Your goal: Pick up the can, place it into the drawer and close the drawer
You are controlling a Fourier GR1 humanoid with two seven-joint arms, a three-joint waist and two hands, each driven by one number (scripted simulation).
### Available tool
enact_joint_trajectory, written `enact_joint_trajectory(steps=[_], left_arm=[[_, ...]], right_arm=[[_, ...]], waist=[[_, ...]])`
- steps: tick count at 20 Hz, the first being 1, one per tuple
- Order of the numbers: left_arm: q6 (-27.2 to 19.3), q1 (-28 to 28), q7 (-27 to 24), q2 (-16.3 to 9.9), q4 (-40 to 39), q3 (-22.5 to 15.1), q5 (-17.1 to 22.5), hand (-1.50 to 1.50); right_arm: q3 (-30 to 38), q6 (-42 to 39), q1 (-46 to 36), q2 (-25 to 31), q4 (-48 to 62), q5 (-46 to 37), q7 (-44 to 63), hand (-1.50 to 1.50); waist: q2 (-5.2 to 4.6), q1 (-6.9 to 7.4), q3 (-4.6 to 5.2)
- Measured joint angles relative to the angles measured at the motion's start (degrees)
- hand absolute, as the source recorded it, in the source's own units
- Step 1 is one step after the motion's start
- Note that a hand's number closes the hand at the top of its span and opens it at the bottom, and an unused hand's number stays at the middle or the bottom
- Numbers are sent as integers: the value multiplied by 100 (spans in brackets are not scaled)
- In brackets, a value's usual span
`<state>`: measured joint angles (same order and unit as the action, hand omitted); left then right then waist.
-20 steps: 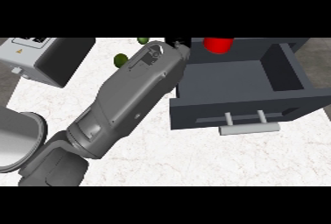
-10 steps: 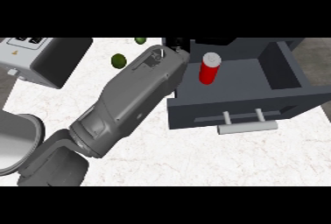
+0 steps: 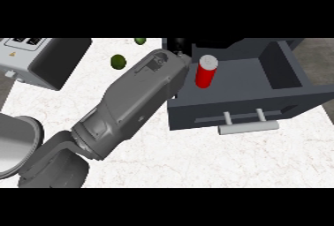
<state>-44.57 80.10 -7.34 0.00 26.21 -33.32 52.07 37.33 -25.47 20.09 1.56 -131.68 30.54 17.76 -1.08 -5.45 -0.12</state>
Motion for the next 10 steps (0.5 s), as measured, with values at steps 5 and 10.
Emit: enact_joint_trajectory(steps=[5,10], left_arm=[[-20,-87,-228,0,35,-84,226,-150],[-56,7,-404,0,122,-61,407,-150]], right_arm=[[27,28,-129,51,-88,-146,-59,-150],[162,-280,-363,391,-225,-725,-605,-150]], waist=[[-2,35,2],[-10,43,2]])
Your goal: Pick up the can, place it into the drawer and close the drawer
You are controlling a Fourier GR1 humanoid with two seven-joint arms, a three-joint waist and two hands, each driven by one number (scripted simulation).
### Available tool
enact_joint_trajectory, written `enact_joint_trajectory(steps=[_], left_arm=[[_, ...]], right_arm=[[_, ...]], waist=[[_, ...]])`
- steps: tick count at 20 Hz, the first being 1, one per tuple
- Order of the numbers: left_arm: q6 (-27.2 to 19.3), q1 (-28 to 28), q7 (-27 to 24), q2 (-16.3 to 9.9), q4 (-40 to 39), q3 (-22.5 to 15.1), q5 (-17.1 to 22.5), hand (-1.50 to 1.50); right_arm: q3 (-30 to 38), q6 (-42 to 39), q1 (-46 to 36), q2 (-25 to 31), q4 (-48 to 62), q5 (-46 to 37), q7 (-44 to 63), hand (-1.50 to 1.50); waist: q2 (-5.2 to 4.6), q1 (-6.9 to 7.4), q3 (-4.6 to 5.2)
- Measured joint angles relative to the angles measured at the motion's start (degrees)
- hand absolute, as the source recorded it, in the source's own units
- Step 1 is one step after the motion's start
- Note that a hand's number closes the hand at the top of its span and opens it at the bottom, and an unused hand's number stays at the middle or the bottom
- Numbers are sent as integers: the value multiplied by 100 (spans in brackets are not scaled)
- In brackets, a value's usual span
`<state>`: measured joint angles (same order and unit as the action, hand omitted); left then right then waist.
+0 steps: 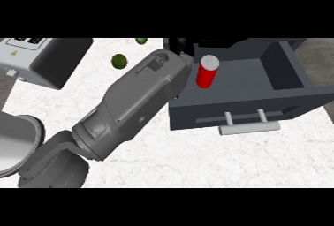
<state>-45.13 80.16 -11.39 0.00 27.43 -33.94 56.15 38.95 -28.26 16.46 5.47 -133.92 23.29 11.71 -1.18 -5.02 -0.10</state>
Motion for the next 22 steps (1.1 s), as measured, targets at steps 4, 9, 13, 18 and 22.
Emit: enact_joint_trajectory(steps=[4,9,13,18,22], left_arm=[[6,-13,-236,0,58,-16,120,-150],[11,104,-449,0,31,38,199,-150],[40,103,-490,0,31,29,267,-150],[-1,116,-420,1,100,33,336,-150],[-23,183,-297,0,77,117,296,-150]], right_arm=[[-251,-89,-283,32,-148,-568,-287,-150],[-629,-141,-623,76,-327,-1677,-597,-150],[-1236,-43,-981,19,-337,-2807,-686,-150],[-2057,212,-1554,62,19,-4211,-784,-150],[-2735,596,-1959,-17,454,-5309,-874,-150]], waist=[[1,78,2],[12,209,4],[15,306,5],[37,413,8],[62,489,10]])
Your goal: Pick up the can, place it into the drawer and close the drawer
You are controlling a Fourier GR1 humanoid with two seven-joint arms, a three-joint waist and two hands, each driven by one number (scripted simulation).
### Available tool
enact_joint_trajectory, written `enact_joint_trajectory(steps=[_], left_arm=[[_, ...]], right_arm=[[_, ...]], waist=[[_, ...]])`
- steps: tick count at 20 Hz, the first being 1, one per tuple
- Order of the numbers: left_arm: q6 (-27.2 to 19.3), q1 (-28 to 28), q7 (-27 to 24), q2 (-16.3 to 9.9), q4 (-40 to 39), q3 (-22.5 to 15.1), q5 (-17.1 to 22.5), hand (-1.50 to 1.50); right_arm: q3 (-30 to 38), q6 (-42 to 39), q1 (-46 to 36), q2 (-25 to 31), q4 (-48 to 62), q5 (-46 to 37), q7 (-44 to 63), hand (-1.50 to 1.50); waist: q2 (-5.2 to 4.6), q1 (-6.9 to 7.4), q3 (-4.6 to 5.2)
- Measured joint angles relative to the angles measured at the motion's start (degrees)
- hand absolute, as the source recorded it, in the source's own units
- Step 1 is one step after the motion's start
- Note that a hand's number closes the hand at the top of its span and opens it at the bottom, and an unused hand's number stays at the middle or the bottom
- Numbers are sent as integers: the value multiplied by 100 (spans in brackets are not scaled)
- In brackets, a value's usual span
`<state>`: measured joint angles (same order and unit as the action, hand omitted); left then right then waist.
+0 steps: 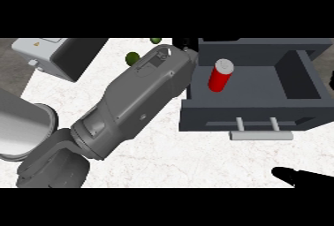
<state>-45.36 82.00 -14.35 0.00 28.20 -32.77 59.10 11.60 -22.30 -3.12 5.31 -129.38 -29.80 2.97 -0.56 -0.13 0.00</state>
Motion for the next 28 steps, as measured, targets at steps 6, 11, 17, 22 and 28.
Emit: enact_joint_trajectory(steps=[6,11,17,22,28], left_arm=[[-41,-155,171,-130,178,-10,-158,-150],[-59,-307,431,-396,468,-46,-324,-150],[-96,-408,690,-693,785,-38,-480,-150],[-109,-658,964,-1087,1230,-60,-615,-150],[-124,-1027,1226,-1510,1795,-55,-810,-150]], right_arm=[[-617,575,-799,131,1216,-1226,-312,-150],[-1057,975,-1389,212,2313,-2032,-478,-150],[-1356,1451,-2227,387,3832,-2908,-653,-150],[-1372,2308,-2645,287,5245,-3450,-795,-150],[-1236,3191,-3280,211,6825,-3886,-887,-150]], waist=[[25,99,0],[45,159,1],[41,231,1],[42,259,-1],[55,251,15]])
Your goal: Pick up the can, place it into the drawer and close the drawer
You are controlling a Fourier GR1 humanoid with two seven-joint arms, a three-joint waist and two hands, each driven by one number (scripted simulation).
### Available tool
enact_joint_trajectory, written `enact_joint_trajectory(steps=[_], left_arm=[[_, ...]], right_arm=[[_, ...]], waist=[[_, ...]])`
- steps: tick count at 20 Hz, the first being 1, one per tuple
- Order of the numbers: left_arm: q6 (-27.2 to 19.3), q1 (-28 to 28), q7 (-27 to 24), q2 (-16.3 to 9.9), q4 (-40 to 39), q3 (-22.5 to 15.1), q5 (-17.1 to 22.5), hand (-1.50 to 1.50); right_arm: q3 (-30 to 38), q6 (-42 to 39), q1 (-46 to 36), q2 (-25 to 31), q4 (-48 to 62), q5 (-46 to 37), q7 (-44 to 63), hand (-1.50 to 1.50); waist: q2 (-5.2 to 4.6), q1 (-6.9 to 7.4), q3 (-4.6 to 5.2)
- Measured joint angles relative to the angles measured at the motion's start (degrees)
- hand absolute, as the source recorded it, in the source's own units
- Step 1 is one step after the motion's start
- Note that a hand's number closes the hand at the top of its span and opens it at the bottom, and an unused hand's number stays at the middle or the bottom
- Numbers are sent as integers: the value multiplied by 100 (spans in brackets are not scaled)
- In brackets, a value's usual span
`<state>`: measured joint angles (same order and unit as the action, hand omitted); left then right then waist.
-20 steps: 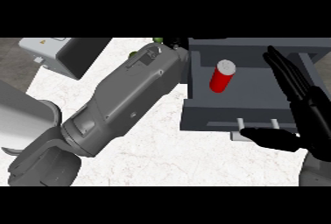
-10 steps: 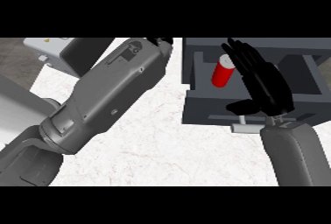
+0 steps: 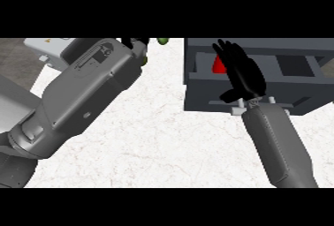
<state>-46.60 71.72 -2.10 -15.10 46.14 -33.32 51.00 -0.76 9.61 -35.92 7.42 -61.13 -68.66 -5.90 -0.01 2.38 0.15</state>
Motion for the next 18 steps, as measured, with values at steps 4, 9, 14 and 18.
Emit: enact_joint_trajectory(steps=[4,9,14,18], left_arm=[[-75,-106,243,-219,352,5,-107,-150],[-160,-205,455,-382,716,2,-218,-150],[-74,-524,501,-586,1072,58,-271,-150],[-48,-650,597,-753,1288,102,-333,-150]], right_arm=[[121,700,-429,25,900,-317,-45,-150],[366,1407,-901,89,1814,-426,-210,-150],[598,1978,-1347,141,2598,-517,-218,-150],[776,2343,-1726,219,3228,-556,-231,-150]], waist=[[42,21,48],[52,84,80],[17,129,73],[-33,173,43]])
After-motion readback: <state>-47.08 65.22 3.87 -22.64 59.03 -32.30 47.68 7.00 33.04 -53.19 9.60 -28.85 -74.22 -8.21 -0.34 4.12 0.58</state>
